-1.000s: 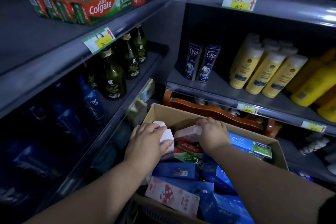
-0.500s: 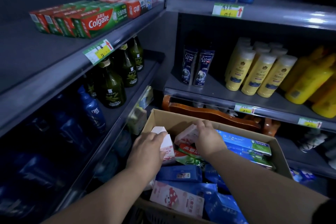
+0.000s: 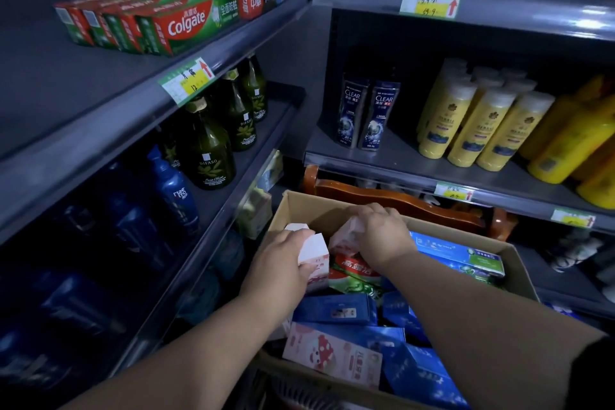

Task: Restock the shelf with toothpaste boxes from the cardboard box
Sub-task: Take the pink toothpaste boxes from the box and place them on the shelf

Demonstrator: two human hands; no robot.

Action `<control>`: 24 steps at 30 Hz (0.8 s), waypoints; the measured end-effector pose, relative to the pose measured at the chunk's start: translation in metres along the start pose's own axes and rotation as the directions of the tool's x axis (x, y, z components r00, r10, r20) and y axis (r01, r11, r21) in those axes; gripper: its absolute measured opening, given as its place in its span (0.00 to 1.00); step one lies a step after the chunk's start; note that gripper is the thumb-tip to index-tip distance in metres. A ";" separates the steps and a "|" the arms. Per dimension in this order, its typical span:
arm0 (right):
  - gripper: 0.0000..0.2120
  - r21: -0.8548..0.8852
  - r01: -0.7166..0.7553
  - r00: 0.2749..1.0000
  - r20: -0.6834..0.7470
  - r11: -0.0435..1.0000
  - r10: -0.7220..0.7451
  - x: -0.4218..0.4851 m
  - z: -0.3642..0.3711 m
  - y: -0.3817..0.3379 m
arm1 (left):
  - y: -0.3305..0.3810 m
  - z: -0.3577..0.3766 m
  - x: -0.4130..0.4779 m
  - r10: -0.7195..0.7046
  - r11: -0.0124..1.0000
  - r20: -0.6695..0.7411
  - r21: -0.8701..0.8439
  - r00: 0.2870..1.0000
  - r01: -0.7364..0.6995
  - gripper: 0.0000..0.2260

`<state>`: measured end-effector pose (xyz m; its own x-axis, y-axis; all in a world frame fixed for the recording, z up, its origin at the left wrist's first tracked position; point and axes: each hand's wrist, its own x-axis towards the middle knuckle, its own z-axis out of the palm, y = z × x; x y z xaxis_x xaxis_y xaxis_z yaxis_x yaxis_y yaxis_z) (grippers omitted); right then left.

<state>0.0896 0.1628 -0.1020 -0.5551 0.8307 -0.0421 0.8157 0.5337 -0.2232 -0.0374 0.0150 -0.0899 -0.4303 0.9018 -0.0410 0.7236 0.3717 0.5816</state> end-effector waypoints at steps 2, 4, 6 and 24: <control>0.25 0.152 -0.009 1.000 -0.006 0.988 0.010 -0.005 -0.013 -0.001 | 0.006 -0.006 -0.004 0.001 0.986 -0.026 -0.166 1.000 -0.005 0.21; 0.25 0.290 -0.007 1.000 -0.024 0.957 0.015 -0.012 -0.028 0.002 | 0.013 -0.015 -0.007 -0.027 0.943 -0.039 -0.331 0.999 0.012 0.16; 0.24 0.392 0.020 0.996 -0.085 0.920 0.014 -0.019 -0.043 0.006 | 0.021 -0.025 -0.011 -0.076 0.869 -0.033 -0.493 0.997 0.050 0.14; 0.11 0.938 0.084 0.993 -0.109 0.336 0.055 -0.161 -0.155 0.042 | 0.131 -0.079 -0.168 -0.276 0.574 -0.305 -0.813 0.912 -0.098 0.17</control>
<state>0.2388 0.0758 0.0464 -0.4883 0.8711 0.0520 0.0747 0.1011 -0.9921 0.0873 -0.1051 0.0573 -0.7565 0.6521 0.0496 0.0188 -0.0542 0.9984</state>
